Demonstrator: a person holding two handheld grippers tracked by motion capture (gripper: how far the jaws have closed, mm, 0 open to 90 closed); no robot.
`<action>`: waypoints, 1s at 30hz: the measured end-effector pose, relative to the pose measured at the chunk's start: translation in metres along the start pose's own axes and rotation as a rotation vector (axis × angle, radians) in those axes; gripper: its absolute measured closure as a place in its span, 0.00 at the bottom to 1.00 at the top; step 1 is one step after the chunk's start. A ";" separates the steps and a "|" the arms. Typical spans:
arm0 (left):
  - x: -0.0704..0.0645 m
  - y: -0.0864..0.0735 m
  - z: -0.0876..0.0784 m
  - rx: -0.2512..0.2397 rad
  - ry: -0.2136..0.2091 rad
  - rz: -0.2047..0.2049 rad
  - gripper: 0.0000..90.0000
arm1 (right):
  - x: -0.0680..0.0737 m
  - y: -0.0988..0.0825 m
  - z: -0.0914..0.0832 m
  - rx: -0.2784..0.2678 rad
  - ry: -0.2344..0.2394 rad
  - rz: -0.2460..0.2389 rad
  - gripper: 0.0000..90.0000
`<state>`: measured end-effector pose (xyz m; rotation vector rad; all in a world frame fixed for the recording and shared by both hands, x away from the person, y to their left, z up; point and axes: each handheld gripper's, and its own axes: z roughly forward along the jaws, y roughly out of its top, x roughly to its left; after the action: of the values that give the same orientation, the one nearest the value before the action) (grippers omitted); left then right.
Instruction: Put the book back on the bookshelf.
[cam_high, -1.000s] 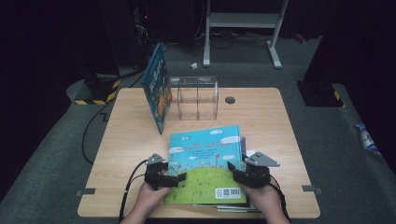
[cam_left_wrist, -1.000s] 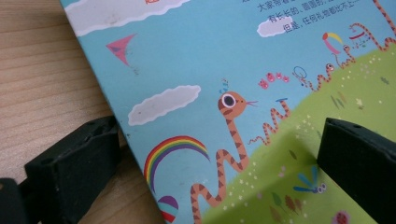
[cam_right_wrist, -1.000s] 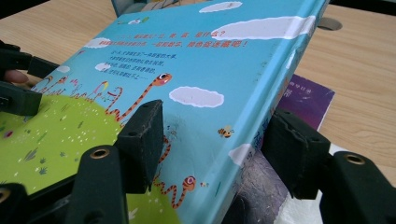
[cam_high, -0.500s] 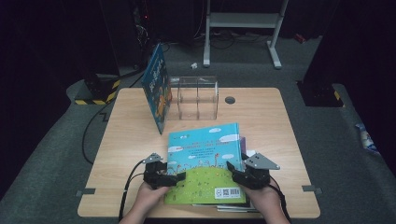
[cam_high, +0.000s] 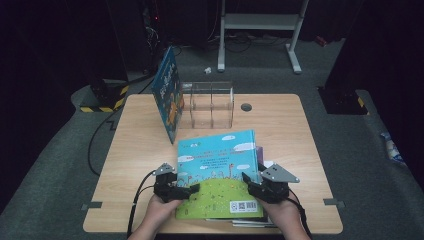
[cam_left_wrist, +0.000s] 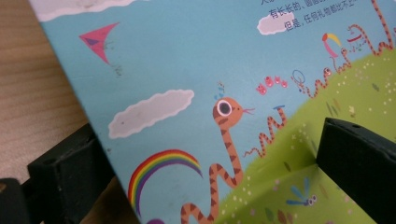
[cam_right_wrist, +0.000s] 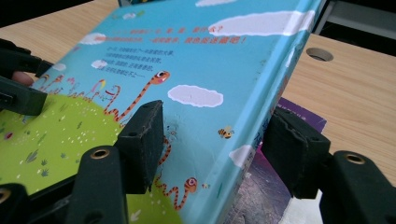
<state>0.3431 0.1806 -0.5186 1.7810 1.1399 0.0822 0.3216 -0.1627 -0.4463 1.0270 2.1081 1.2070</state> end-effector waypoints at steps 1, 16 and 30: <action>-0.003 0.002 -0.002 -0.013 0.011 0.009 0.01 | 0.000 0.001 0.000 0.007 0.002 0.005 0.43; -0.007 0.012 -0.028 -0.123 0.080 0.018 0.19 | 0.006 0.017 0.000 -0.038 -0.015 0.023 0.46; -0.022 0.020 -0.055 -0.312 0.163 0.115 0.37 | 0.008 0.036 -0.011 -0.168 -0.050 0.056 0.56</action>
<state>0.3157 0.2010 -0.4660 1.5796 1.0718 0.4574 0.3224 -0.1502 -0.4096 1.0346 1.9153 1.3462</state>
